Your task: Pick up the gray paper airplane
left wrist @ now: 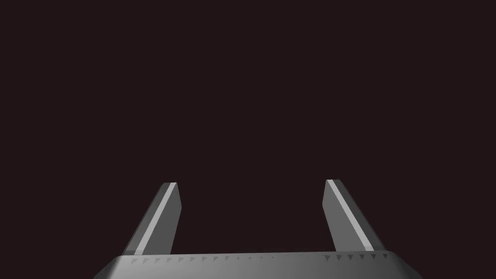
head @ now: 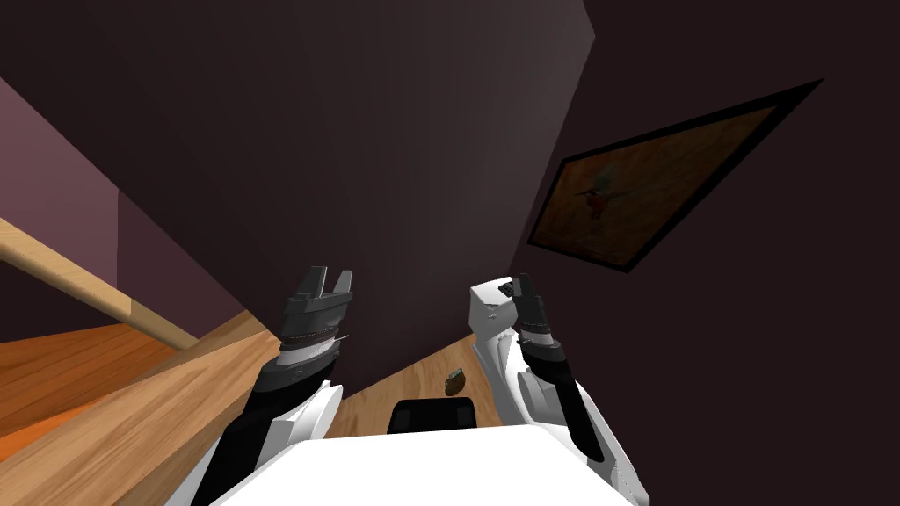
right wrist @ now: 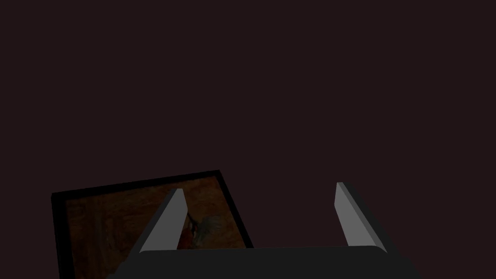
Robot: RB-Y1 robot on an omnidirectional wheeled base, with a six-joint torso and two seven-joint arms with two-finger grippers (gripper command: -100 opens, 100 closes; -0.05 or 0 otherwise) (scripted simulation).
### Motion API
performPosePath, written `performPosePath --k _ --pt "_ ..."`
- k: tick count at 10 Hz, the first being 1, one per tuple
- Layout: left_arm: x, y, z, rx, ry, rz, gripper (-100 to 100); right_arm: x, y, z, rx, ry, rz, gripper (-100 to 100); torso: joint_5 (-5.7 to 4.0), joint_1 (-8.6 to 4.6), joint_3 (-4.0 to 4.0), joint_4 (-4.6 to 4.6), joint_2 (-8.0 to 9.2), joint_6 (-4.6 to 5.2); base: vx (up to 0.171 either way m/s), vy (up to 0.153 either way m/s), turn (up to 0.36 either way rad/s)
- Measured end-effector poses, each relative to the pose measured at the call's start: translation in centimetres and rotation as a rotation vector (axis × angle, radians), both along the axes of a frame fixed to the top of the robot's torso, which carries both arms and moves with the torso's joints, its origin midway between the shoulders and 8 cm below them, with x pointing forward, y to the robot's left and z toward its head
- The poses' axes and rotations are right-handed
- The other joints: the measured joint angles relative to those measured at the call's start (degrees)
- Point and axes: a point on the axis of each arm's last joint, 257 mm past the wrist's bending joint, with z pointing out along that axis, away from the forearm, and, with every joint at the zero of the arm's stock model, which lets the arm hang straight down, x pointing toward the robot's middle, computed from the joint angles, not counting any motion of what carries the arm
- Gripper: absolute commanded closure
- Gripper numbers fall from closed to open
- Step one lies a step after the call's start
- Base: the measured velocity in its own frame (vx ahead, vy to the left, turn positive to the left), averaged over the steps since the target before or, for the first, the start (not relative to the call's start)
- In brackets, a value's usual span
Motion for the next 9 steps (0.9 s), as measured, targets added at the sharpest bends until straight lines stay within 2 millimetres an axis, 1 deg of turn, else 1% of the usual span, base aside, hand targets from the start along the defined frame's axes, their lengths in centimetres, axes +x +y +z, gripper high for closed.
performPosePath --k 2,8,9 --pt "0.0 0.0 0.0 0.000 0.000 0.000 0 0.8 -0.1 -1.2 -0.041 0.047 -0.028 -100 -0.02 -0.12 0.00 0.00 0.01 -0.01 -0.001 -0.112 0.065" --pt "0.0 0.0 0.0 0.000 0.000 0.000 0 2.6 -0.3 -4.1 -0.153 0.160 -0.110 -100 0.00 -0.01 -0.01 0.00 -0.02 -0.01 0.004 -0.089 0.054" --pt "0.0 0.0 0.0 0.000 0.000 0.000 0 2.8 -0.3 -4.4 -0.171 0.175 -0.124 -100 0.00 -0.01 0.00 0.00 0.00 0.01 -0.022 -0.125 0.078"
